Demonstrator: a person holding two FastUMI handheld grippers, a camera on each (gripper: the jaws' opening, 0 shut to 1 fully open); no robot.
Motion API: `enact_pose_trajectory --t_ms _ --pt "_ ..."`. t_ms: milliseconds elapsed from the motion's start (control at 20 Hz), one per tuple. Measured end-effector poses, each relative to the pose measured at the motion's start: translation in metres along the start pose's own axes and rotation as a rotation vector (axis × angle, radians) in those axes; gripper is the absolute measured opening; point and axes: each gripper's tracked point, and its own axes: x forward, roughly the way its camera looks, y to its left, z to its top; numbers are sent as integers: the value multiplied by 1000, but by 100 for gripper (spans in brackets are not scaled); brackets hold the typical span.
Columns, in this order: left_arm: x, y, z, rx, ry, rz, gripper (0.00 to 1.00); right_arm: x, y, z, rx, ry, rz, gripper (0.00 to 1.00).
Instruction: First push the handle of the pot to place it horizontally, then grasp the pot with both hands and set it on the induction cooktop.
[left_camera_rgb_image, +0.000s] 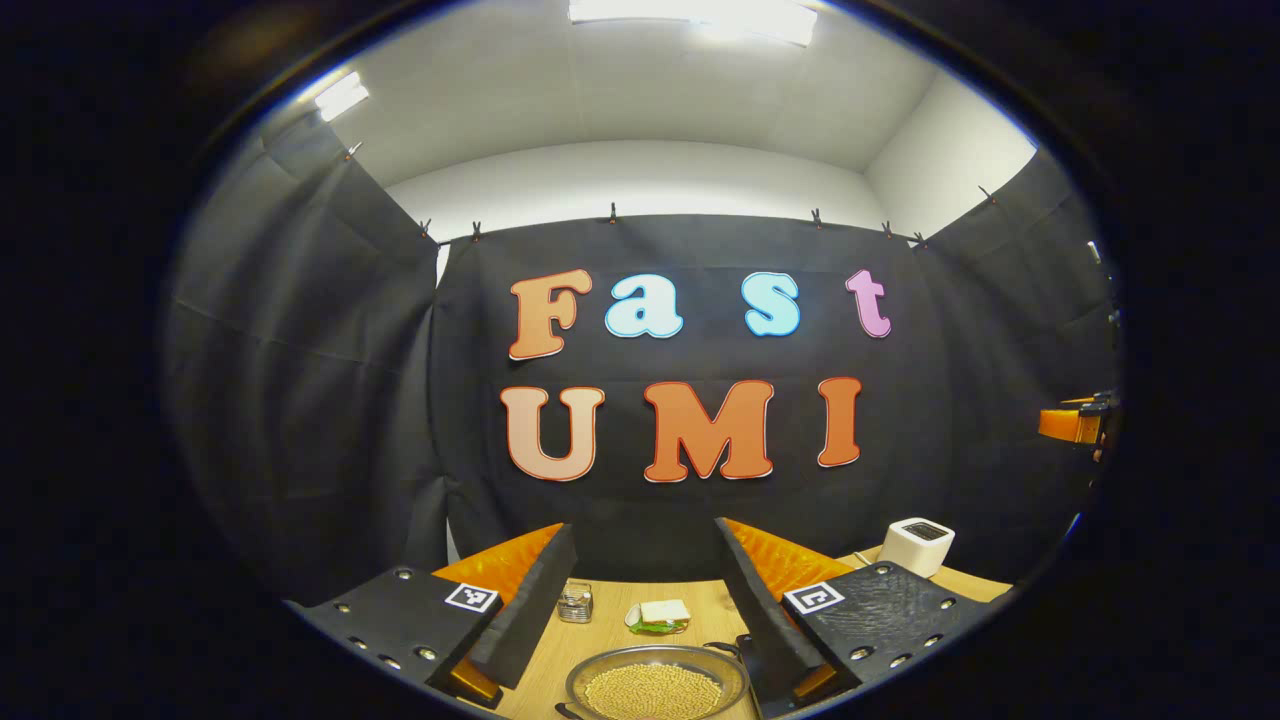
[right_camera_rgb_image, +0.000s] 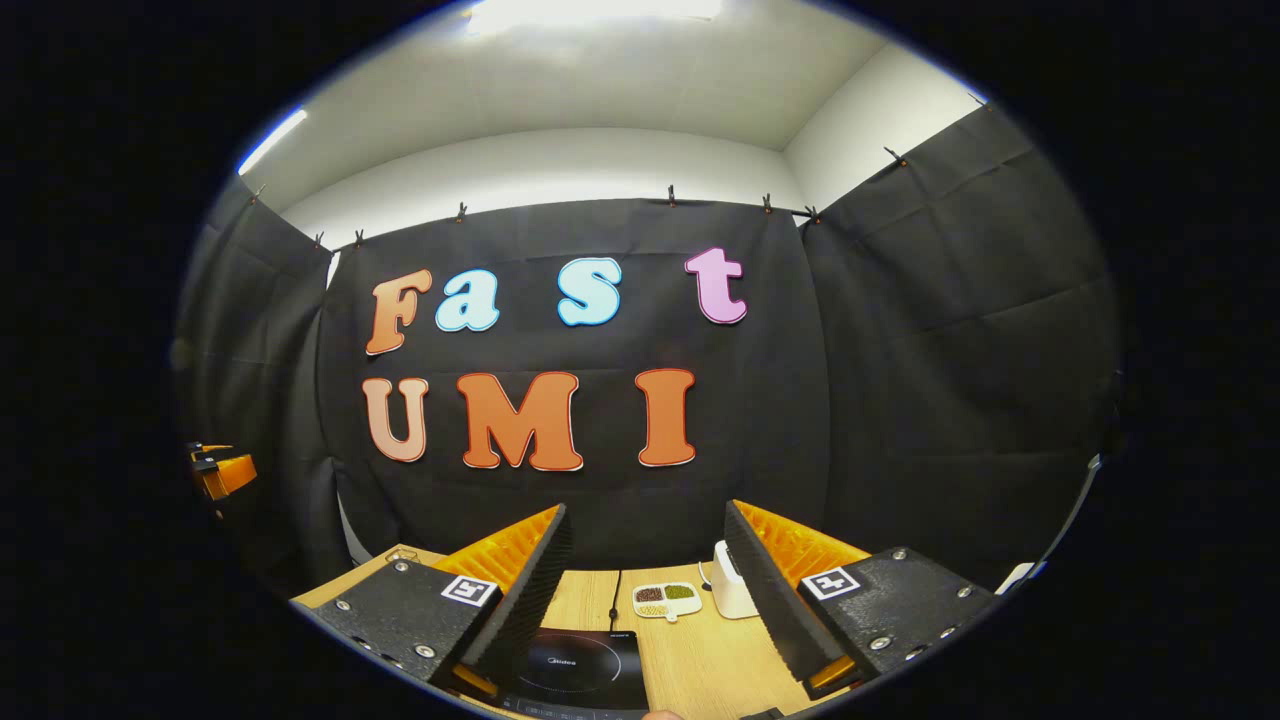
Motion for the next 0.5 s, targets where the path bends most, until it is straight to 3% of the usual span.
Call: enact_pose_trajectory --t_ms 150,200,300,500 --pt "0 4 -3 -1 6 8 89 1 0 -2 -2 2 2 95" --pt "0 4 -4 1 7 6 88 0 -1 -2 0 3 2 100" --pt "1 3 -6 3 12 1 89 2 -1 -2 3 2 -1 95" --pt "0 1 -7 28 -1 -25 88 3 -4 -5 7 4 -4 95"
